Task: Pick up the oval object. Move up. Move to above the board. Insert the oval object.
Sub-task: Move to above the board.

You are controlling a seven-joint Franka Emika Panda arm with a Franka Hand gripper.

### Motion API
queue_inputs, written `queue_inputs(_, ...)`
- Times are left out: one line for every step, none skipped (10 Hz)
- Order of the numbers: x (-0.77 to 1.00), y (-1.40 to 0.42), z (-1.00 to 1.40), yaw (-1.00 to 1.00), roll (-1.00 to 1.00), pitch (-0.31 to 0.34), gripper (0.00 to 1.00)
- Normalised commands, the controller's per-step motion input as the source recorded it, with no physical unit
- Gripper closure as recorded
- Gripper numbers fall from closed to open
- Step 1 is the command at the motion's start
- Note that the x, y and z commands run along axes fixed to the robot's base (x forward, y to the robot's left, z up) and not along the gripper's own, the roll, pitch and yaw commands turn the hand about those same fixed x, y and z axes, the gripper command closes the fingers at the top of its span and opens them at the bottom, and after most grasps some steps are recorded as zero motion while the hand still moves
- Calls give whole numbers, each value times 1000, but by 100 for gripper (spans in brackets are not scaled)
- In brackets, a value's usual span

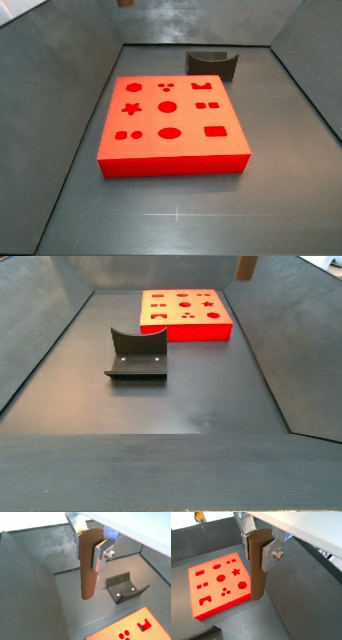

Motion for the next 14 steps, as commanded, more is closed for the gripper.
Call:
queue_inputs(396,-1000,109,1000,32,108,100)
queue_inputs(406,-1000,65,1000,48,111,100)
queue_inputs(418,-1000,69,1000,59,116,100)
queue_inputs(435,-1000,71,1000,43,127,100)
queue_inputs(441,-1000,73,1000,35,136,100)
queue_inputs(449,-1000,78,1000,34,150,100)
queue_inputs(459,-1000,83,1000,34,161,100)
queue_inputs(488,-1000,83,1000,39,182,100)
queue_inputs(510,-1000,85,1000,44,195,100)
queue_inputs(488,-857,76,1000,62,224,100)
queue_inputs(370,-605,57,1000,78,244,100)
queue_inputs(231,-327,36,1000,106,270,100)
queue_inputs(179,-238,30,1000,115,278,100)
queue_inputs(115,-135,22,895,138,269,100)
